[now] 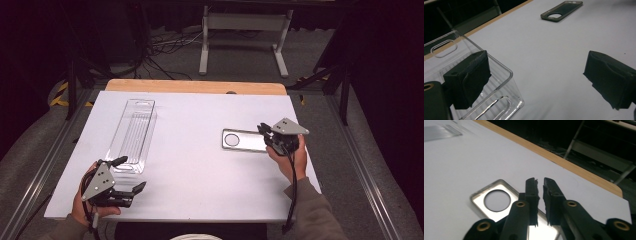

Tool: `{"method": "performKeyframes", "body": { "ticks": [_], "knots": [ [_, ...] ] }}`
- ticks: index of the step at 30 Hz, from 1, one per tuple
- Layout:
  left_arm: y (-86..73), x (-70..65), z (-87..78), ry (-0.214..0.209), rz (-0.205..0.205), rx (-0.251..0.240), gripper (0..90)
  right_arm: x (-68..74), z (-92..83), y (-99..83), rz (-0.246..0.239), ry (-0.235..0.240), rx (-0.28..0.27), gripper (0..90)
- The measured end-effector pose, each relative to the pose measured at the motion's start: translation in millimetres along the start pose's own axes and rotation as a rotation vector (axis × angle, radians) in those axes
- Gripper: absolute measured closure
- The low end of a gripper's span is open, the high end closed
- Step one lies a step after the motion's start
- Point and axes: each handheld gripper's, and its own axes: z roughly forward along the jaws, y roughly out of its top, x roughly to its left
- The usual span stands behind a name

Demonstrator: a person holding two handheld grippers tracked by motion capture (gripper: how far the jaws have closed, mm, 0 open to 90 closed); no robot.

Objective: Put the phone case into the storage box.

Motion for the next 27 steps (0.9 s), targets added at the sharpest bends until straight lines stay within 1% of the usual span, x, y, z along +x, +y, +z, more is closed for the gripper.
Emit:
{"method": "performKeyframes", "body": {
  "ticks": [2, 3, 5, 6, 7, 8, 9, 10, 12, 13, 15, 17, 19, 23, 25, 27],
  "knots": [
    [-0.1, -1.8, 1.8, -0.009, 0.003, 0.007, 7.1, -10.9, 10.3, 0.3, 0.007, -0.023, 0.033, 90.0],
    [0.2, -2.5, 2.5, -0.008, 0.012, 0.008, 7.1, -16.8, 15.5, -1.1, 0.028, -0.031, 0.046, 90.0],
    [0.3, -2.6, 3.3, -0.012, 0.013, 0.008, 7.1, -27.0, 25.6, -4.4, 0.054, -0.044, 0.079, 90.0],
    [-0.1, -2.6, 4.0, -0.019, 0.003, 0.008, 7.1, -32.9, 33.2, -7.3, 0.071, -0.045, 0.107, 90.0],
    [-0.1, -2.6, 4.0, -0.019, 0.003, 0.008, 7.1, -32.9, 33.2, -7.3, 0.071, -0.045, 0.107, 90.0],
    [-0.8, -2.1, 5.2, -0.020, -0.003, 0.007, 7.1, -36.9, 39.1, -10.1, 0.084, -0.045, 0.123, 90.0],
    [-1.1, -2.0, 5.7, -0.024, -0.004, 0.009, 7.1, -41.7, 49.0, -14.5, 0.111, -0.033, 0.151, 90.0],
    [-1.1, -2.2, 6.2, -0.025, -0.004, 0.013, 7.1, -43.3, 54.5, -16.6, 0.115, -0.035, 0.167, 90.0],
    [-0.9, -3.0, 6.6, -0.028, -0.002, 0.017, 7.1, -45.6, 64.7, -20.3, 0.125, -0.031, 0.193, 90.0],
    [-1.1, -3.7, 7.1, -0.029, -0.001, 0.015, 7.2, -45.8, 70.4, -21.9, 0.140, -0.028, 0.203, 90.0],
    [-1.1, -3.8, 6.9, -0.029, -0.002, 0.014, 7.3, -43.2, 79.6, -23.4, 0.128, -0.031, 0.234, 90.0],
    [-1.2, -3.1, 6.6, -0.031, -0.002, 0.020, 7.3, -40.9, 84.0, -24.4, 0.116, -0.035, 0.254, 90.0],
    [-1.5, -3.2, 6.8, -0.030, -0.002, 0.018, 7.3, -39.6, 88.1, -27.2, 0.117, -0.030, 0.275, 90.0],
    [-1.7, -3.4, 7.4, -0.033, 0.001, 0.020, 7.4, -40.7, 92.3, -33.2, 0.139, -0.023, 0.304, 90.0],
    [-1.8, -4.2, 8.1, -0.034, -0.004, 0.019, 7.4, -40.9, 95.0, -36.1, 0.130, -0.032, 0.331, 90.0],
    [-1.6, -4.2, 8.0, -0.034, 0.002, 0.019, 7.8, -41.1, 96.6, -38.3, 0.125, -0.028, 0.351, 90.0]
  ]
}}
